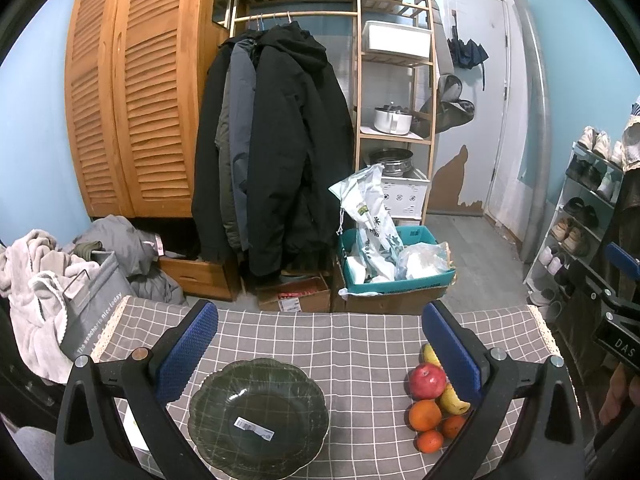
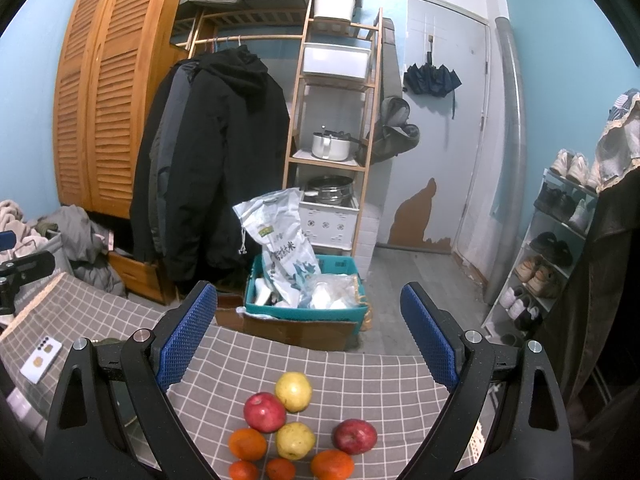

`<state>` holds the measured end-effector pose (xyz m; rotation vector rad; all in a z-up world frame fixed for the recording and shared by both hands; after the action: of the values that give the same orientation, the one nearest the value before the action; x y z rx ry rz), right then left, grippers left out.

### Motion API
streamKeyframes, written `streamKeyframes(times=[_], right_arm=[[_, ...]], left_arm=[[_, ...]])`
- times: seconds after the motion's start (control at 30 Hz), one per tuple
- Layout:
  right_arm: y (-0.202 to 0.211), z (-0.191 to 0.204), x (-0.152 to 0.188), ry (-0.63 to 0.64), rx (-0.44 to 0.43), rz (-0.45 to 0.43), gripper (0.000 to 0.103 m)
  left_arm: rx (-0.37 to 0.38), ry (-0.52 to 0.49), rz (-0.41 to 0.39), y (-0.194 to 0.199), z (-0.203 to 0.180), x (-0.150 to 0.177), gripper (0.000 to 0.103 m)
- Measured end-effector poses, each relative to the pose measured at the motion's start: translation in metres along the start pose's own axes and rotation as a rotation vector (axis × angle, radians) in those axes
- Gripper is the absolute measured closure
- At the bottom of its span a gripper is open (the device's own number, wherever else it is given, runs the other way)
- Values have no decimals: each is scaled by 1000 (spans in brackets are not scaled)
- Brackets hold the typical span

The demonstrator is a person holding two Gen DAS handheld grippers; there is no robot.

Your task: Organize fruits

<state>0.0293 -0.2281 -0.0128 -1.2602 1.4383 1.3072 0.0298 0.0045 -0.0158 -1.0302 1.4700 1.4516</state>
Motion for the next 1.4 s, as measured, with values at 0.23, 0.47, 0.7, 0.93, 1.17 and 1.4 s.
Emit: streamKeyframes(times=[0.23,0.47,0.7,0.93,1.17,1.4], right_arm=[[0,-1,0,-1,-1,0,12],[0,-1,0,0,0,1,12],[0,-1,1,-3,-1,2,12],[-3,-2,5,-3,0,27,12],[-13,-9,22,-10,0,113,12],[-30,-18,48,-34,-7,236,12]], left_arm=[[-1,2,1,0,0,0,0],[-2,2,2,0,0,1,0],[0,0,3,-1,0,3,0],[16,-10,25,-5,-10,13,0],[29,-57,70,-17,-26,25,0],[61,-93,181,-42,-52,55,0]])
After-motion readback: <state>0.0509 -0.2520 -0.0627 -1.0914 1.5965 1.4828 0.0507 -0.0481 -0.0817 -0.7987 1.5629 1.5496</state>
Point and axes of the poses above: each gripper's, at about its wrist camera, not at the fingertips, and y roughly against the way its jaws point, z to its left, x to its underside, the point moved 3 cm from there along -y, roughly the way its jaws point, and after that the axes turned 11 degrees about -z, right-handed, at the moved point
